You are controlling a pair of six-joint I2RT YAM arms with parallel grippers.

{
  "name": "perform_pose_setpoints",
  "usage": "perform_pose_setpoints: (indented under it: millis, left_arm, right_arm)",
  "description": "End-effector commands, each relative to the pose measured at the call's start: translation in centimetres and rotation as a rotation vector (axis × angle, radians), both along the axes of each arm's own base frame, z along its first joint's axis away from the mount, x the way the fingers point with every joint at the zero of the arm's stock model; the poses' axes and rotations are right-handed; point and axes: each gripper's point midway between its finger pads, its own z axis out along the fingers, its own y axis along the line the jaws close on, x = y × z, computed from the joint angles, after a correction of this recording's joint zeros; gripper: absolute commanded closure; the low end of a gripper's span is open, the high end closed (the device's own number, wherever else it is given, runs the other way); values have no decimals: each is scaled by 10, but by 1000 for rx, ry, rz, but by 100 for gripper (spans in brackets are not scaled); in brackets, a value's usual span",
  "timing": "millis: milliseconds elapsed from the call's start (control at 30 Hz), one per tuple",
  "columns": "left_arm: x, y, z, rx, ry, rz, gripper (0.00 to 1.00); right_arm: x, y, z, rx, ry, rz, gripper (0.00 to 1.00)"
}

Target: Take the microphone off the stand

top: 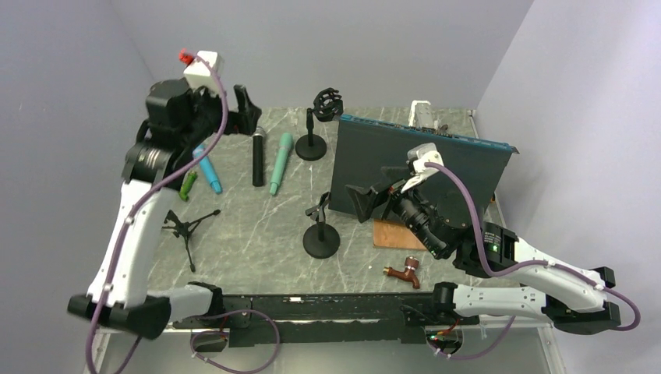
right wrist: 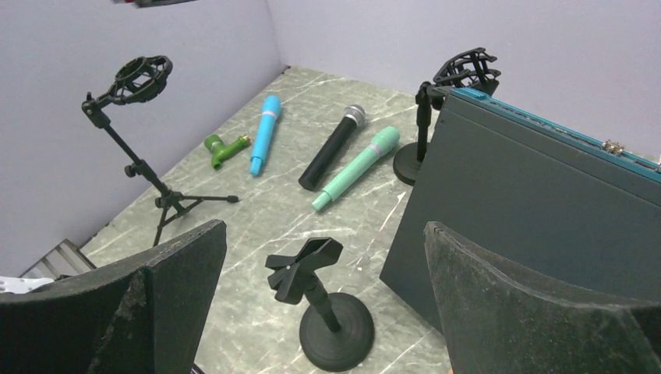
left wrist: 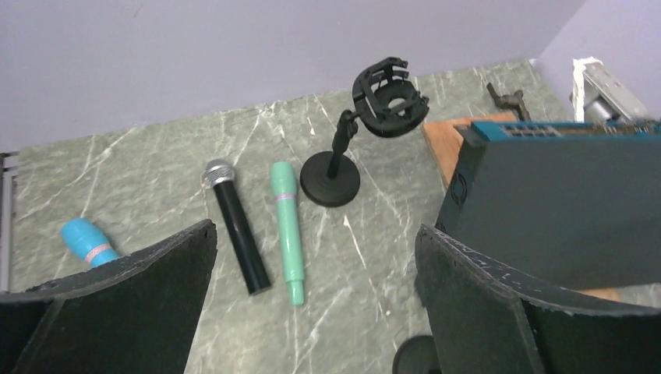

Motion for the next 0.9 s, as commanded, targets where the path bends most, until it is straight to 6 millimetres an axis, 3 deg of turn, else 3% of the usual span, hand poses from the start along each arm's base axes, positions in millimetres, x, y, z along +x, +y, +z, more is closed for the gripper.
perform_pose_setpoints:
  millis: [0,133,200,533,867]
  left_arm:
    - [-56,21,23,83,-140,-11,1]
    - [-99,53,19,158,-156,80,1]
    - [-111,70,5,223,-113,131,1]
    - [-138,148,-39,347,117,541,2]
    - [-168,166,-79,317,117,630,1]
  right_arm:
    - [-3,-3,12,31,-39,22,0]
    - [-3,-4,11,23,-48,22,0]
    - [-3,-3,9,19,-52,27,0]
    - [-3,8,8,-2,-56,56,0]
    - [-2,12,6,-20,-65,62,0]
